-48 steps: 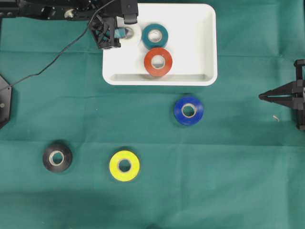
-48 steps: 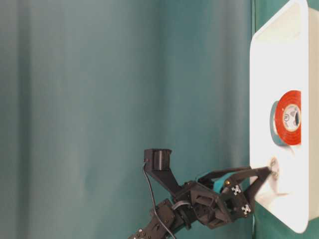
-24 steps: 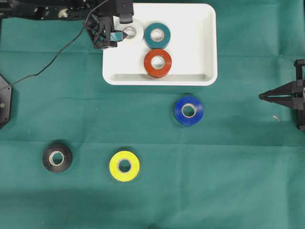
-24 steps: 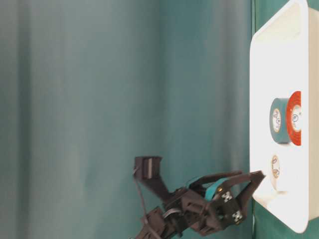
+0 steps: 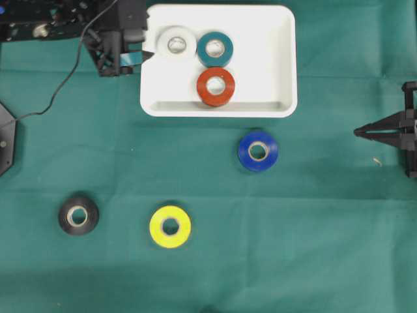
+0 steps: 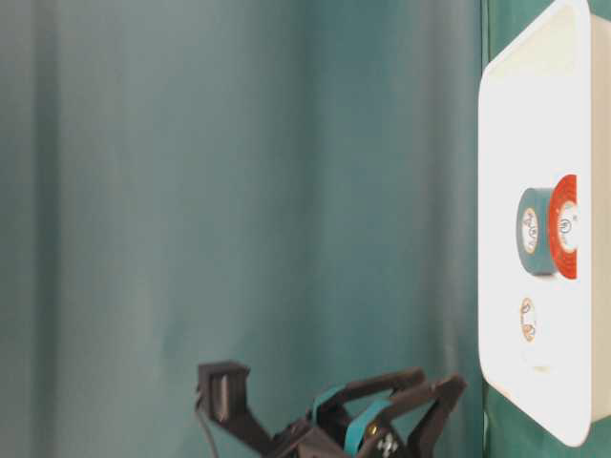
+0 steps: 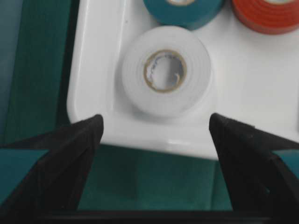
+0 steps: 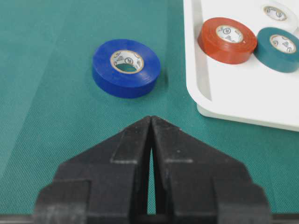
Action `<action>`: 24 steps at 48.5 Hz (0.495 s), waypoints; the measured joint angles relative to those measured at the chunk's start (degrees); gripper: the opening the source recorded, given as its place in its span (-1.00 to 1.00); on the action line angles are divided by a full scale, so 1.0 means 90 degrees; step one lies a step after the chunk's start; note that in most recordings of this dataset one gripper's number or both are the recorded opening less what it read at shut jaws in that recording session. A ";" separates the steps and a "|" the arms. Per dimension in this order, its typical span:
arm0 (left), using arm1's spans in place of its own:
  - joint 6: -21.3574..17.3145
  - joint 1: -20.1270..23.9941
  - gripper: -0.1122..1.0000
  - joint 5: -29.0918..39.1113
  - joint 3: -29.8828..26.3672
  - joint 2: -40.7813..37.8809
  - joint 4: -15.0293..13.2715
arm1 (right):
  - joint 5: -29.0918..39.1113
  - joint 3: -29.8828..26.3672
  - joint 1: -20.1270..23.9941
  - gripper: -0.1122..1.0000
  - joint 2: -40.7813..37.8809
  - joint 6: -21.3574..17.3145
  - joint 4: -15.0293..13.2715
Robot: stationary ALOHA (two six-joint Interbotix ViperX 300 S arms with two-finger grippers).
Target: Put the tape into the white case with the left arm.
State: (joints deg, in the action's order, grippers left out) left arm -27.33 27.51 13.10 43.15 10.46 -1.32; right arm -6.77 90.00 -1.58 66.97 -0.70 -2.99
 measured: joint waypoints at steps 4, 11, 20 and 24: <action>0.0029 -0.0049 0.93 0.0000 0.0215 0.0264 0.0000 | 0.0000 0.0000 -0.0010 -0.97 -0.0010 0.0000 0.0000; 0.0254 -0.0225 0.93 0.0000 0.0547 0.0791 -0.0010 | 0.0000 0.0000 -0.0010 -0.97 0.0000 0.0000 0.0000; 0.0586 -0.0488 0.93 0.0000 0.0889 0.1367 -0.0010 | 0.0000 0.0000 -0.0010 -0.97 -0.0010 0.0000 0.0000; 0.0703 -0.0664 0.93 0.0000 0.1064 0.1562 -0.0010 | 0.0000 0.0000 -0.0010 -0.97 0.0000 0.0000 0.0000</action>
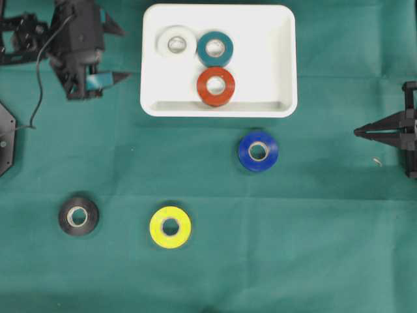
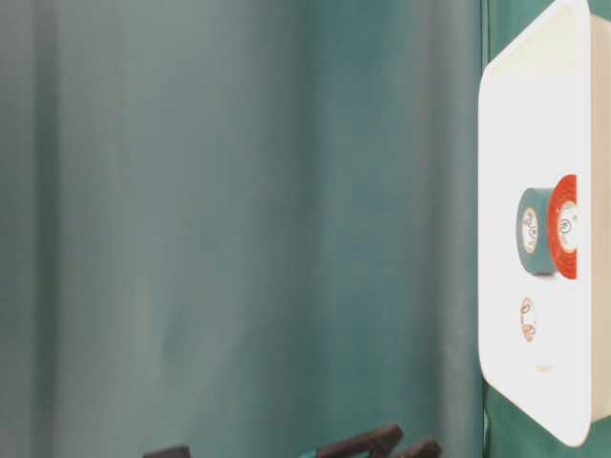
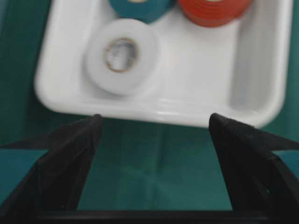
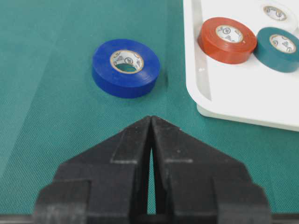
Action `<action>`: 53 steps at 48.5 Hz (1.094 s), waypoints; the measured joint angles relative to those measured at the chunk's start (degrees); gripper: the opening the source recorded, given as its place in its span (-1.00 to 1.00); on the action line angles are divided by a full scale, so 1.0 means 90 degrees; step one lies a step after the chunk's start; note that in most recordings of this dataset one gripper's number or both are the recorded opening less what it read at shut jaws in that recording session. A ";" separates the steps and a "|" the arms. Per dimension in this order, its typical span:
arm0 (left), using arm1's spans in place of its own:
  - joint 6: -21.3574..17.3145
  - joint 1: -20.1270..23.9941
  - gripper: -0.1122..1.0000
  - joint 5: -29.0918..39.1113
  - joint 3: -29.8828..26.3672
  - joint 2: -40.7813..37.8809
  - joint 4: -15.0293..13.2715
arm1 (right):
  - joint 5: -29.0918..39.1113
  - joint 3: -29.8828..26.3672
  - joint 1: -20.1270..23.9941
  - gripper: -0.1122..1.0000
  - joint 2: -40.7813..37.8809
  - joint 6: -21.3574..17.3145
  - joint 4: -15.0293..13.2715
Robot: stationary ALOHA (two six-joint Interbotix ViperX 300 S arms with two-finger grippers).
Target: Put the tape into the white case with the left arm.
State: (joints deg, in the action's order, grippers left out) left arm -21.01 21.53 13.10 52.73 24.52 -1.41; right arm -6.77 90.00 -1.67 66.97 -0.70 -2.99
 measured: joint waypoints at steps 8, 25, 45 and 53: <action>0.0332 -0.0557 0.93 0.0000 0.0391 0.0459 0.0000 | 0.0000 0.0000 0.0000 -0.97 -0.0010 0.0000 0.0000; 0.1064 -0.1563 0.93 0.0049 0.1084 0.1777 0.0000 | 0.0000 0.0000 -0.0010 -0.97 -0.0010 0.0000 0.0000; 0.1475 -0.1836 0.93 0.0176 0.1680 0.2930 0.0000 | 0.0000 0.0000 -0.0020 -0.97 -0.0010 0.0000 0.0000; 0.1484 -0.1846 0.93 0.0225 0.1816 0.3057 -0.0010 | 0.0000 -0.0010 -0.0039 -0.97 0.0000 0.0010 0.0000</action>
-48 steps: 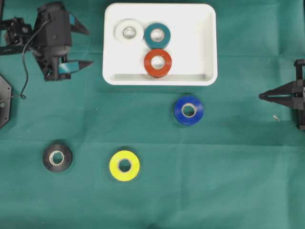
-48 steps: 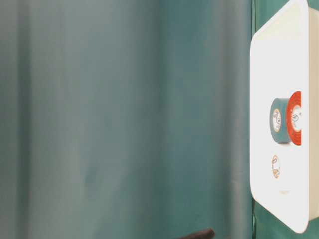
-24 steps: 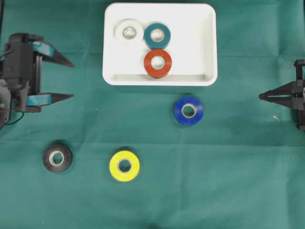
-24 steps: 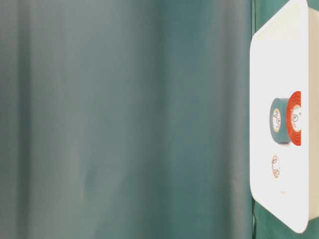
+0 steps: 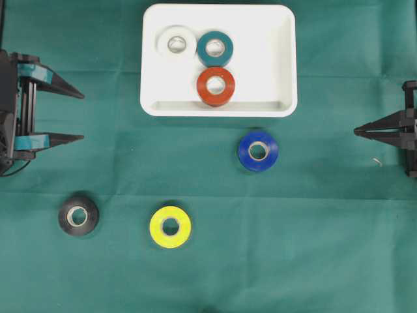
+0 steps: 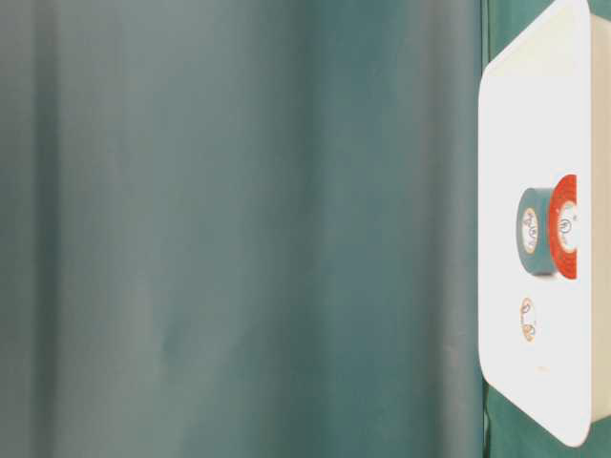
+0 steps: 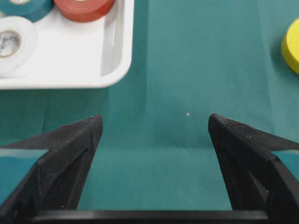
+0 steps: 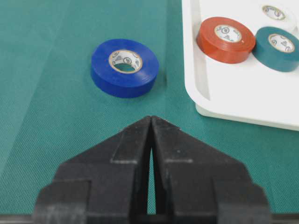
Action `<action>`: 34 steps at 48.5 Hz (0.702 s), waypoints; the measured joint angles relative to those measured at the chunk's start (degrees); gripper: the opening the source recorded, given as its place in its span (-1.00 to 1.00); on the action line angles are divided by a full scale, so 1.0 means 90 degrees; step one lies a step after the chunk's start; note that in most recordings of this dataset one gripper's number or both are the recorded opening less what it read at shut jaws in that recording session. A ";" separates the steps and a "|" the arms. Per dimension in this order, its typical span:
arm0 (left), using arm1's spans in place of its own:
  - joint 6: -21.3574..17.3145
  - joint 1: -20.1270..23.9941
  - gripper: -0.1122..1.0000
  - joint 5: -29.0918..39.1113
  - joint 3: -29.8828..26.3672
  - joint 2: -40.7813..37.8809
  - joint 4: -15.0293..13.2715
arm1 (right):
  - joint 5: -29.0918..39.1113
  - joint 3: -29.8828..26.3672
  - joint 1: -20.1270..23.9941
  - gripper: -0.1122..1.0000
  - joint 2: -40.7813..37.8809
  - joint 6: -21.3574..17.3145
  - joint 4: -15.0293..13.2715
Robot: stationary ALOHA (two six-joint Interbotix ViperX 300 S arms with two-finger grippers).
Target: Put the tape into the white case with the left arm.
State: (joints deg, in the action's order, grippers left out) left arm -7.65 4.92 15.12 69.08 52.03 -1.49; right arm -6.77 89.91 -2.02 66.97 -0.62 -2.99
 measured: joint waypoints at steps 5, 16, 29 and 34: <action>0.0000 0.0000 0.93 0.0010 0.0020 0.0029 0.0010 | 0.0000 0.0010 -0.0010 -0.97 -0.0010 -0.0010 0.0000; 0.0000 0.0000 0.93 0.0000 0.0049 0.0039 0.0000 | 0.0000 0.0010 -0.0010 -0.97 -0.0010 -0.0010 0.0000; 0.0010 -0.0010 0.93 0.0010 0.0049 0.0049 0.0010 | 0.0000 0.0010 -0.0020 -0.97 0.0000 -0.0010 0.0010; 0.0020 -0.0010 0.93 0.0010 0.0049 0.0039 0.0000 | 0.0000 0.0010 -0.0010 -0.97 -0.0010 -0.0010 0.0000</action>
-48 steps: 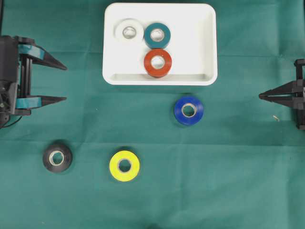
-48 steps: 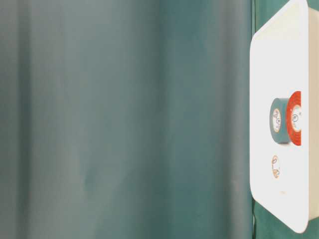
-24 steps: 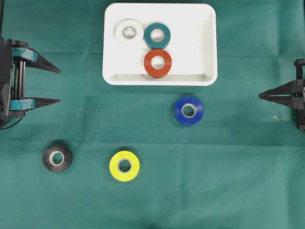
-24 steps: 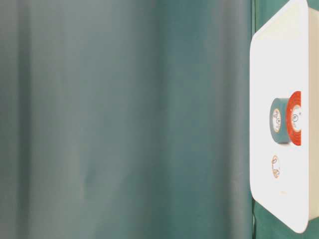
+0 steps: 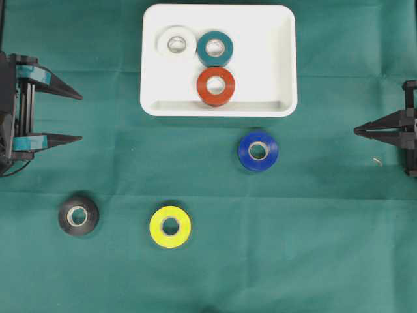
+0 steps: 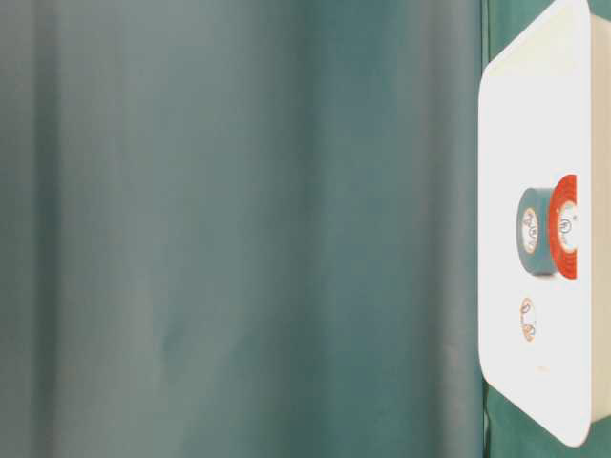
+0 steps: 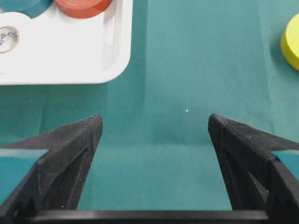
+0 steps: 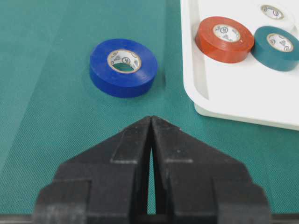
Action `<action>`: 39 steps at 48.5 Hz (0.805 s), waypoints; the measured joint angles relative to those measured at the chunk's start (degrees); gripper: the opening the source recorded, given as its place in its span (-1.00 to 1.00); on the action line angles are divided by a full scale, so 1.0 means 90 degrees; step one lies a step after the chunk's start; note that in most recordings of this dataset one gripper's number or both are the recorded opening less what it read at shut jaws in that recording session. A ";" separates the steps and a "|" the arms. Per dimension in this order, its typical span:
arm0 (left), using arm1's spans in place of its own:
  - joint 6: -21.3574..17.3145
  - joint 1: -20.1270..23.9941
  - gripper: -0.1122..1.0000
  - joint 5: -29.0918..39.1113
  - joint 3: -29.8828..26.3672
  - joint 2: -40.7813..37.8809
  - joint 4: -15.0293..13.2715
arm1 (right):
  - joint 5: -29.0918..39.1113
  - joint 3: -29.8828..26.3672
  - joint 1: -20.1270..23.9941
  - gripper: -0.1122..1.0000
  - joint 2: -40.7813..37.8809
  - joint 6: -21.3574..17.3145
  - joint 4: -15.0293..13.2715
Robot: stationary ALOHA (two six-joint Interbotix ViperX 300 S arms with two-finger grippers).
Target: Put the tape into the white case with the left arm.
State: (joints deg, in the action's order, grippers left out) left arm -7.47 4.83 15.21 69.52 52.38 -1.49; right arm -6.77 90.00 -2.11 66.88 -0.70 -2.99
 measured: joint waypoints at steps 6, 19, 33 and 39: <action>0.0010 -0.0029 0.93 -0.0010 0.0000 -0.0088 0.0010 | 0.0000 0.0000 0.0000 -0.97 0.0000 0.0000 0.0000; 0.0000 -0.0127 0.92 -0.0127 -0.0244 -0.0674 0.0000 | 0.0000 0.0000 0.0000 -0.97 0.0000 0.0000 0.0000; 0.0000 -0.0361 0.92 -0.0322 -0.0713 -0.1621 0.0010 | 0.0000 0.0000 0.0000 -0.97 0.0000 0.0000 0.0010; 0.0010 -0.0479 0.92 -0.0371 -0.1016 -0.2031 0.0000 | -0.0010 0.0000 -0.0010 -0.97 0.0000 0.0000 0.0000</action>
State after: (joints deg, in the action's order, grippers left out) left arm -7.38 0.53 11.87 60.38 34.10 -1.49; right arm -6.86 90.00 -2.20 66.88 -0.70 -2.99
